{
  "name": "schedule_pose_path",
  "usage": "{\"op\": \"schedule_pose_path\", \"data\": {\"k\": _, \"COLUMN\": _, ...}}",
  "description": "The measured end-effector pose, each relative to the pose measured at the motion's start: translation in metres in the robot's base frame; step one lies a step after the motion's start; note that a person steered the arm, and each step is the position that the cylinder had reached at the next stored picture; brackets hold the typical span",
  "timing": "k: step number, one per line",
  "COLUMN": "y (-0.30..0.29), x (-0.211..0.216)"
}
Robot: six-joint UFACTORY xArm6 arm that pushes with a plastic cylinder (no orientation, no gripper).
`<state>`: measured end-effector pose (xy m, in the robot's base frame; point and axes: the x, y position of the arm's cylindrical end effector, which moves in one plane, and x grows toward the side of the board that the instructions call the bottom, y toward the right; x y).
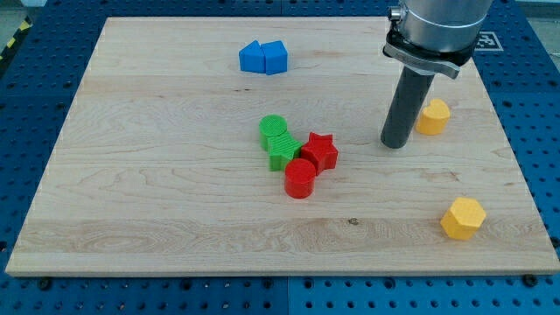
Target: Point at the yellow hexagon
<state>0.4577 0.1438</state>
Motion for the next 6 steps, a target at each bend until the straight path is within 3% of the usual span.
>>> {"op": "schedule_pose_path", "data": {"k": 2, "y": 0.000, "x": 0.011}}
{"op": "schedule_pose_path", "data": {"k": 6, "y": 0.018, "x": 0.161}}
